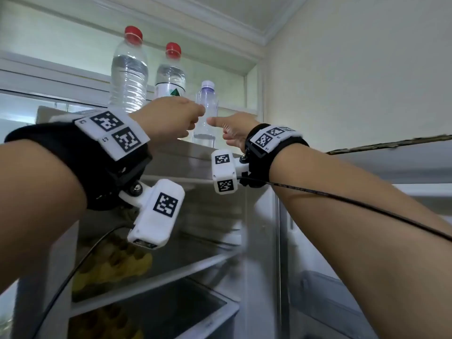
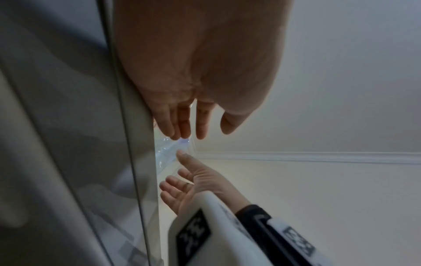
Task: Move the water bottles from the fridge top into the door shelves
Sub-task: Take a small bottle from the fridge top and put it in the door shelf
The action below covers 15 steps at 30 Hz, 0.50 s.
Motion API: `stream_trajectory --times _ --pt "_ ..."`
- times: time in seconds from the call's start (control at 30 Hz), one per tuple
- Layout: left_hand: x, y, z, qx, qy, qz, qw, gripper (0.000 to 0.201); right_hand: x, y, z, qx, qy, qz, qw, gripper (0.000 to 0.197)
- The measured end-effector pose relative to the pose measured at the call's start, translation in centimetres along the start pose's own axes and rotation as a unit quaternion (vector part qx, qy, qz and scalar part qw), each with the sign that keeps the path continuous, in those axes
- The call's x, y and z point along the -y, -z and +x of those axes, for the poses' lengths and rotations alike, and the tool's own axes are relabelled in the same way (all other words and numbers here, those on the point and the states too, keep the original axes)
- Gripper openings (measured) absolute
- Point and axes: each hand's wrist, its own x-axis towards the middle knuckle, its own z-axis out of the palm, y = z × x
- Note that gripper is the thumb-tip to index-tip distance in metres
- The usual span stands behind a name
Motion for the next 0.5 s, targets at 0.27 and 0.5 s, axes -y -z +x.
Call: stream_trajectory --times 0.27,0.5 --pt "0.7 0.2 0.3 0.015 -0.011 -0.034 0.999 0.025 -0.9 -3.6 4.5 0.021 0.021 -0.04 0.999 0.101" --pt "0.8 0.1 -0.1 -0.014 -0.006 -0.001 1.0 0.036 -0.4 -3.6 2.8 -0.017 0.032 0.024 0.999 0.074"
